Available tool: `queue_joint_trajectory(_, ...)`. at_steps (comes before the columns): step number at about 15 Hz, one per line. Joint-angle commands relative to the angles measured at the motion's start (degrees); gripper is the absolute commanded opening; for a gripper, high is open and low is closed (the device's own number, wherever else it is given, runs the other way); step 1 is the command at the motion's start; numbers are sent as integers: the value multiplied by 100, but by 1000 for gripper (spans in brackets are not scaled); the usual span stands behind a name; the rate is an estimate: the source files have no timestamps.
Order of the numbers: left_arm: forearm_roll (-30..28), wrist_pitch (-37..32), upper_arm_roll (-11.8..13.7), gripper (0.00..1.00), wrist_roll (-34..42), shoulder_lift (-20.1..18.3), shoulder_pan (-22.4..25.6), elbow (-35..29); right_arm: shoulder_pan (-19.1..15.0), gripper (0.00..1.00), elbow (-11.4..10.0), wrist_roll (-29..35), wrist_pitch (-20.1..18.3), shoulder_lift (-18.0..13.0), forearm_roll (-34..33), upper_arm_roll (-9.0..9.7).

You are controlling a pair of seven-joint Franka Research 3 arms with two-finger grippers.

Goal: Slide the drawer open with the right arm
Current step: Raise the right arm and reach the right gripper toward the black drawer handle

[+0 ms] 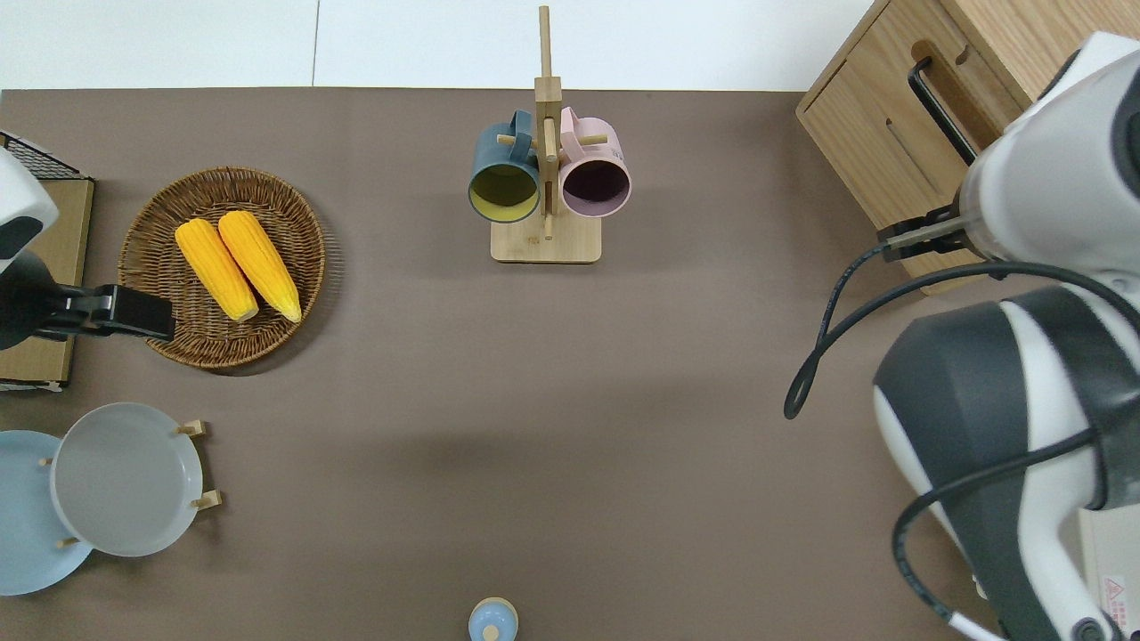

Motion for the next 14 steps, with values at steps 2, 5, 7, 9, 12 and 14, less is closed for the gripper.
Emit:
queue_joint_trajectory(2,98,-113,-37,993,56,65,22,140,422,985,-318,2,568,12,-1251,17)
queue_joint_trajectory(5,98,-113,-37,993,56,65,22,140,448,985,-678,10,1288,117,-1961,8)
queue_joint_trajectory(7,98,-113,-37,993,56,65,22,140,448,985,-862,10,1517,223,-2515,-27)
queue_joint_trajectory(9,98,-113,-37,993,56,65,22,140,448,987,-1117,10,1684,319,-3199,-36)
queue_joint_trajectory(12,98,-113,-37,993,56,65,22,149,448,987,-1425,10,1711,495,-4132,-44)
queue_joint_trajectory(14,98,-113,-37,993,56,65,22,140,448,985,-1539,19,1677,609,-4520,-62)
